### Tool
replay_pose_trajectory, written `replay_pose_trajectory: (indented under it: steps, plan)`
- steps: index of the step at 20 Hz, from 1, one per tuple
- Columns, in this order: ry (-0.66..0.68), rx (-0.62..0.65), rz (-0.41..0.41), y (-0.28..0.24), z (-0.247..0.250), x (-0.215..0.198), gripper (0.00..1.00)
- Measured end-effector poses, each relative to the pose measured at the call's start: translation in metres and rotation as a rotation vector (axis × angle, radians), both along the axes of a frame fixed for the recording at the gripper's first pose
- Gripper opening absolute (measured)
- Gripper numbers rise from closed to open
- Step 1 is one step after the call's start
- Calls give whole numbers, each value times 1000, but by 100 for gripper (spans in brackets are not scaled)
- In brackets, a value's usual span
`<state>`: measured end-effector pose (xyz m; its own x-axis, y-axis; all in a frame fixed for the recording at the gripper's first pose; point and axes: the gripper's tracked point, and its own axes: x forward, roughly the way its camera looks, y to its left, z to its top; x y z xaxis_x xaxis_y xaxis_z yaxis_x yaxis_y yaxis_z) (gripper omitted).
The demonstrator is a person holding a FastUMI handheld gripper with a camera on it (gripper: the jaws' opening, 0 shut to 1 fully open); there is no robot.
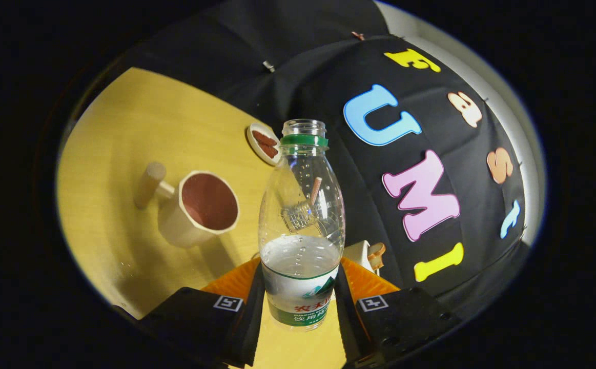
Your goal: Take the bottle from table, then pour the juice into the cup, finally place the bottle on the coaster
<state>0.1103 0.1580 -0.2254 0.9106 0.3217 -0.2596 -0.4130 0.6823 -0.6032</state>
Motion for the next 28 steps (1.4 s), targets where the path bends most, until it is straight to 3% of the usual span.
replay_pose_trajectory:
  steps: [6,14,22,28]
  plan:
    - [102,382,-20,-10,3,7,68]
    - [180,818,-10,-29,28,69,71]
    - [215,950,-73,-34,-4,126,74]
    - [220,933,-79,-25,-28,138,74]
